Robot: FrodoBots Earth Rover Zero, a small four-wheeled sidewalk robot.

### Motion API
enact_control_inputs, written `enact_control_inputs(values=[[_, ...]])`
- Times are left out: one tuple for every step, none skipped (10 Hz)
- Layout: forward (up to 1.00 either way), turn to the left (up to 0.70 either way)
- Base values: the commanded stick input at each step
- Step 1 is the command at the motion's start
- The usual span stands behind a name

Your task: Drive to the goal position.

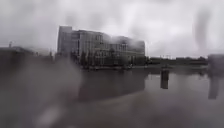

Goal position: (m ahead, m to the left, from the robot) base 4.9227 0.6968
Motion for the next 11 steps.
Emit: enact_control_inputs(values=[[0.70, 0.00], [0.70, 0.00], [0.70, 0.00], [0.70, 0.00], [0.70, 0.00], [0.70, 0.00], [0.70, -0.03], [0.70, -0.27], [0.70, -0.35], [0.70, -0.35], [0.70, -0.35]])
